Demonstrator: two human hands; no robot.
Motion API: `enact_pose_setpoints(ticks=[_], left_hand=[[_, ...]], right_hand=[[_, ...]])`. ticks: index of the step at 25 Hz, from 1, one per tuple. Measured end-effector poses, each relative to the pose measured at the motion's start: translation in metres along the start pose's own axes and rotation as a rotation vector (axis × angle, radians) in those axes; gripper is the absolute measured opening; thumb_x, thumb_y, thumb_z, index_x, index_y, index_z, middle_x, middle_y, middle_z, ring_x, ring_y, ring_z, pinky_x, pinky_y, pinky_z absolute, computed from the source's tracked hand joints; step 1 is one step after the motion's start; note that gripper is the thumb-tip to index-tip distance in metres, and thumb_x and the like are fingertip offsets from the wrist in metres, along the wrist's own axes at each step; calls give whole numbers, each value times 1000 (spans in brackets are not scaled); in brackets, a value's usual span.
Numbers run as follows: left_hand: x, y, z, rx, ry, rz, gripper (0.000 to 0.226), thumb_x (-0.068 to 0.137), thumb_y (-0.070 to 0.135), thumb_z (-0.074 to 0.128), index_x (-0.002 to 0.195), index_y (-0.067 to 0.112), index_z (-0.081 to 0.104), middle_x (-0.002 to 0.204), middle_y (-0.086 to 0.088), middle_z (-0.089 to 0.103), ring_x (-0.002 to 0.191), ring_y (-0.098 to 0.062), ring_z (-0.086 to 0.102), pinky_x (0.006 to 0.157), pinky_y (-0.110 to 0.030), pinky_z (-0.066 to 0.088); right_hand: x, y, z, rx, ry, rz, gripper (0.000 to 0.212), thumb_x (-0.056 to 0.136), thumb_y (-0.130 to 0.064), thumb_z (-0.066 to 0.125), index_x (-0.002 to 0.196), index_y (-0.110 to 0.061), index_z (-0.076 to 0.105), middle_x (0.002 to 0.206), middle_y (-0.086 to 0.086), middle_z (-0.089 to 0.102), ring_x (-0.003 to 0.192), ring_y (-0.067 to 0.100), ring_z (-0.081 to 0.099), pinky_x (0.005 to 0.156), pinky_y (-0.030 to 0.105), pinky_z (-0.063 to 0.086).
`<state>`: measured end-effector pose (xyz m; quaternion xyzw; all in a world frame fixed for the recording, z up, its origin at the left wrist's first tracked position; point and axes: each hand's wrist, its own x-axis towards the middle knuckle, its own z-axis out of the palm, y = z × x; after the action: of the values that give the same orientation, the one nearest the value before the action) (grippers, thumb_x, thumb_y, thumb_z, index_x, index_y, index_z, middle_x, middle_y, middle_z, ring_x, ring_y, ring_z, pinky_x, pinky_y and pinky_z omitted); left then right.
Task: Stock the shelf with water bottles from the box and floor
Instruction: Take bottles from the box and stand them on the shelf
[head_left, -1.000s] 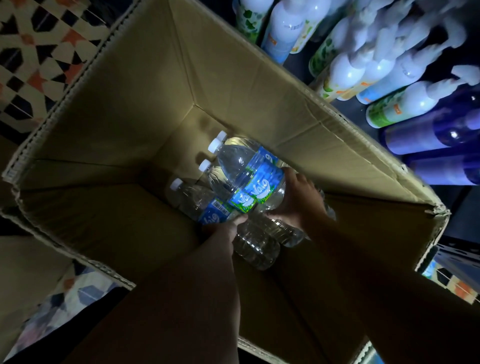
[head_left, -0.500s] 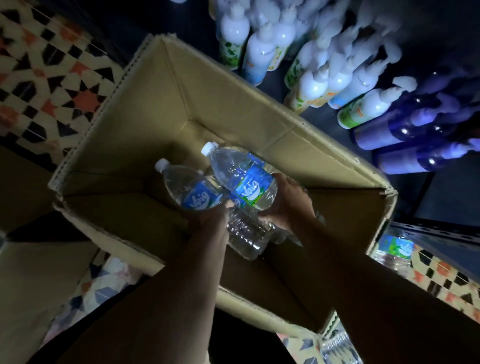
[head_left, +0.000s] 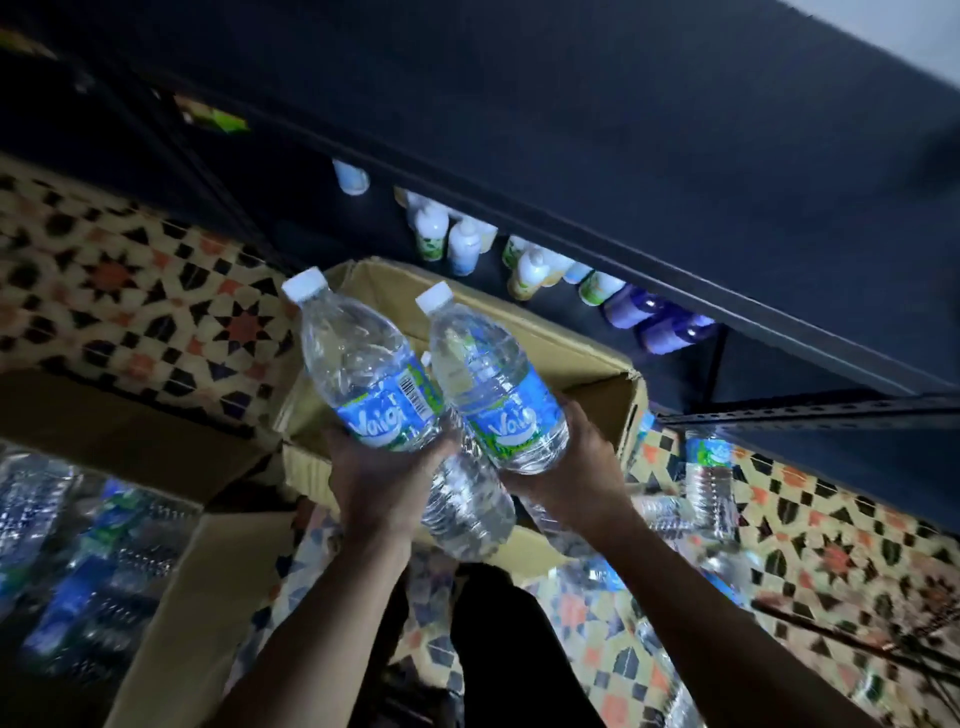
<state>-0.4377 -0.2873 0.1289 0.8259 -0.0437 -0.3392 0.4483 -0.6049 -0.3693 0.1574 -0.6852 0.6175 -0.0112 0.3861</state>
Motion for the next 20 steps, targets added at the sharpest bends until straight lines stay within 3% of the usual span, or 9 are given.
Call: enact_pose_setpoints(ticks=[3, 5, 7, 9, 11, 14, 18, 20], left_hand=[[-23, 24, -45, 112, -170, 35, 90, 36, 55, 95, 115, 26, 61, 105, 7, 74, 97, -15, 73, 83, -39, 58], [-42, 58, -68, 152, -352, -19, 88, 41, 59, 94, 116, 27, 62, 112, 9, 72, 100, -12, 71, 85, -34, 56], [-68, 109, -83, 151, -490, 32, 80, 41, 49, 96, 110, 24, 63, 112, 8, 73, 91, -4, 70, 81, -25, 56], [-107, 168, -99, 40, -431, 221, 70, 45, 25, 96, 106, 22, 64, 98, 9, 76, 83, -2, 72, 77, -26, 58], [-146, 229, -118, -21, -453, 375, 74, 46, 16, 97, 112, 20, 62, 96, 6, 76, 84, -6, 73, 81, -32, 59], [-178, 295, -130, -151, -538, 552, 83, 41, 25, 95, 116, 22, 58, 103, 2, 75, 90, -13, 74, 84, -38, 60], [-213, 375, -139, -216, -579, 805, 80, 44, 23, 94, 114, 25, 57, 106, 5, 73, 96, -8, 72, 83, -26, 56], [-225, 403, -138, -245, -571, 896, 79, 44, 26, 94, 113, 26, 56, 107, 5, 72, 97, -8, 70, 83, -28, 56]], right_hand=[[-58, -42, -46, 124, 60, 10, 74, 52, -38, 91, 115, -31, 52, 102, -11, 69, 98, 19, 65, 70, 26, 43], [-95, -70, -81, 224, 123, -24, 77, 49, -36, 93, 115, -30, 53, 96, -18, 67, 96, 14, 67, 76, 27, 50], [-123, -95, -113, 315, 169, -42, 81, 45, -42, 93, 116, -33, 53, 98, -19, 70, 93, 6, 68, 82, 32, 55], [-147, -120, -146, 389, 221, -58, 83, 43, -48, 91, 115, -33, 53, 101, -14, 72, 92, 4, 70, 84, 38, 57], [-170, -148, -184, 437, 284, -81, 83, 45, -47, 92, 117, -34, 52, 104, -11, 73, 94, 7, 71, 86, 44, 57], [-199, -188, -241, 490, 418, -158, 79, 49, -41, 93, 117, -31, 53, 104, -11, 73, 96, 9, 71, 88, 46, 56], [-226, -230, -304, 512, 575, -239, 77, 55, -30, 95, 120, -27, 53, 105, -14, 73, 98, 4, 69, 91, 41, 56], [-233, -243, -331, 512, 639, -273, 77, 56, -30, 95, 120, -26, 53, 105, -15, 73, 98, 2, 69, 91, 38, 55]])
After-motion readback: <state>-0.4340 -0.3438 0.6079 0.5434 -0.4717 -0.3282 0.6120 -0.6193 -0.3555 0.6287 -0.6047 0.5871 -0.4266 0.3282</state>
